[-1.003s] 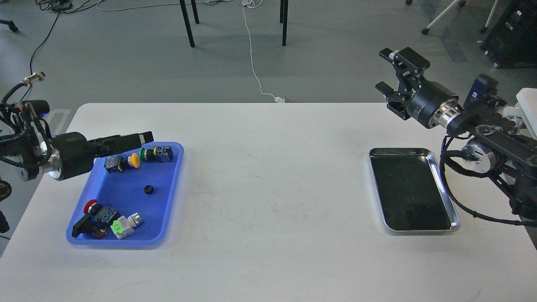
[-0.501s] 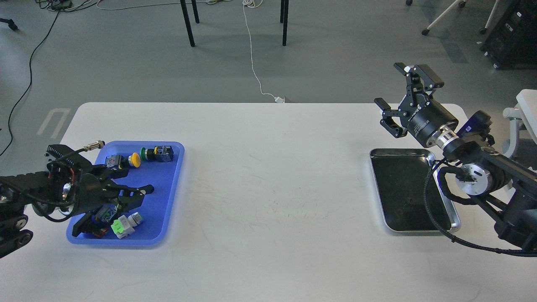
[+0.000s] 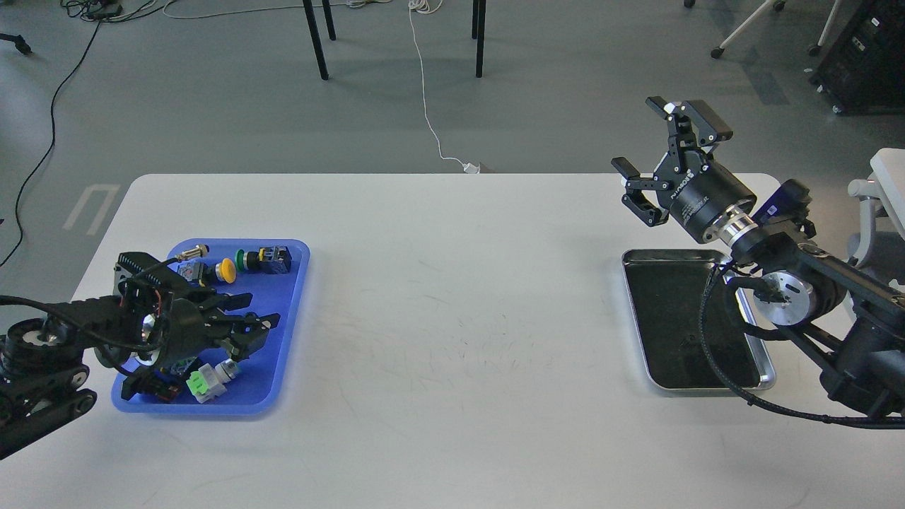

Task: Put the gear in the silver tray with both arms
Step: 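Reach the left gripper into the blue tray and grasp another black gear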

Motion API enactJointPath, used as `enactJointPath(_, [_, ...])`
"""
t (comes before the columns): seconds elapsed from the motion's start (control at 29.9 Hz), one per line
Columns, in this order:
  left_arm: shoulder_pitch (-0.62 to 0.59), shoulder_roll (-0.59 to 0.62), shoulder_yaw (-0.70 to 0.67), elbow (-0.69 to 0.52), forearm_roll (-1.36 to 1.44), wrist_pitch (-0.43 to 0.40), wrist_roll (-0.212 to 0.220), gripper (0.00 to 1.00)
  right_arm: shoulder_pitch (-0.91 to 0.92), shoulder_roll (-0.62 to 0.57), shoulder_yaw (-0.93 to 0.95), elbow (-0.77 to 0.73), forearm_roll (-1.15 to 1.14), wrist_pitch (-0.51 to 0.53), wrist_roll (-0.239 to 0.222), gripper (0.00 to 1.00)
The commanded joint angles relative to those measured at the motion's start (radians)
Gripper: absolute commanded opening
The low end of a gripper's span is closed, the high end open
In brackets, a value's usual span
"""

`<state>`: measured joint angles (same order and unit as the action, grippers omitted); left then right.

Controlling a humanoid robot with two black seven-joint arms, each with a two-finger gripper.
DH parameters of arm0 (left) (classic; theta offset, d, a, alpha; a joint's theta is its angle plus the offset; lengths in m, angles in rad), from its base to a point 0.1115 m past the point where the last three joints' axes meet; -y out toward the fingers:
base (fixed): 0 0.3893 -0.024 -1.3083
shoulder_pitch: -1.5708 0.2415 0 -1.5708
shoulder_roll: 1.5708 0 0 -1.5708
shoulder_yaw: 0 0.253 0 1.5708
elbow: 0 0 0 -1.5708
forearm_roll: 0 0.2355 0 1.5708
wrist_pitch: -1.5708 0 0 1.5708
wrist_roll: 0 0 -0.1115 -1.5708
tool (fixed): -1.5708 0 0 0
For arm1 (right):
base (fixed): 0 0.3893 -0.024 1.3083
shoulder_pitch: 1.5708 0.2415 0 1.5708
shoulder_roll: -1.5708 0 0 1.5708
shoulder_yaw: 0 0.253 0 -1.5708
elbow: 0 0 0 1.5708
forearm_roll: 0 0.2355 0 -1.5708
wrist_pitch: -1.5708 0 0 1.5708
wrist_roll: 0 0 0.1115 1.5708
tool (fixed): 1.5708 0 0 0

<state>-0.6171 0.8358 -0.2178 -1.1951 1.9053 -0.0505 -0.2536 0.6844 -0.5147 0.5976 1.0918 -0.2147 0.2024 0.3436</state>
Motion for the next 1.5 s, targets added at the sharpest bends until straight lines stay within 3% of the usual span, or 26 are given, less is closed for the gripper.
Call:
enactJointPath(0.0, [-0.001, -0.014, 0.0, 0.026, 0.0, 0.001, 0.0, 0.59, 0.0, 0.004, -0.001, 0.0, -0.003, 0.0, 0.0, 0.97])
enactJointPath(0.33, [0.008, -0.011, 0.005, 0.057, 0.0, 0.031, -0.003, 0.59, -0.006, -0.011, -0.001, 0.002, -0.003, 0.0, 0.0, 0.97])
enactJointPath(0.53, [0.01, -0.011, 0.006, 0.065, 0.0, 0.029, -0.003, 0.54, -0.006, -0.011, -0.001, 0.002, -0.003, 0.0, 0.0, 0.97])
enactJointPath(0.57, [0.026, -0.012, 0.005, 0.065, 0.0, 0.028, -0.001, 0.46, -0.006, -0.011, -0.001, 0.002, -0.003, 0.0, 0.0, 0.97])
enactJointPath(0.7, [0.033, -0.012, 0.005, 0.065, 0.0, 0.029, -0.001, 0.39, -0.005, -0.013, -0.001, 0.002, -0.003, 0.0, 0.0, 0.97])
enactJointPath(1.07, [0.037, -0.014, 0.005, 0.065, -0.003, 0.029, 0.0, 0.36, -0.005, -0.027, -0.001, 0.003, -0.003, 0.002, 0.0, 0.97])
enactJointPath(1.24, [0.036, -0.012, 0.005, 0.065, 0.0, 0.029, -0.006, 0.22, -0.006, -0.027, -0.001, 0.002, -0.003, 0.002, 0.0, 0.97])
enactJointPath(1.47, [0.033, -0.011, 0.002, 0.063, -0.003, 0.029, -0.004, 0.18, -0.006, -0.033, -0.001, 0.003, -0.003, 0.002, 0.0, 0.97])
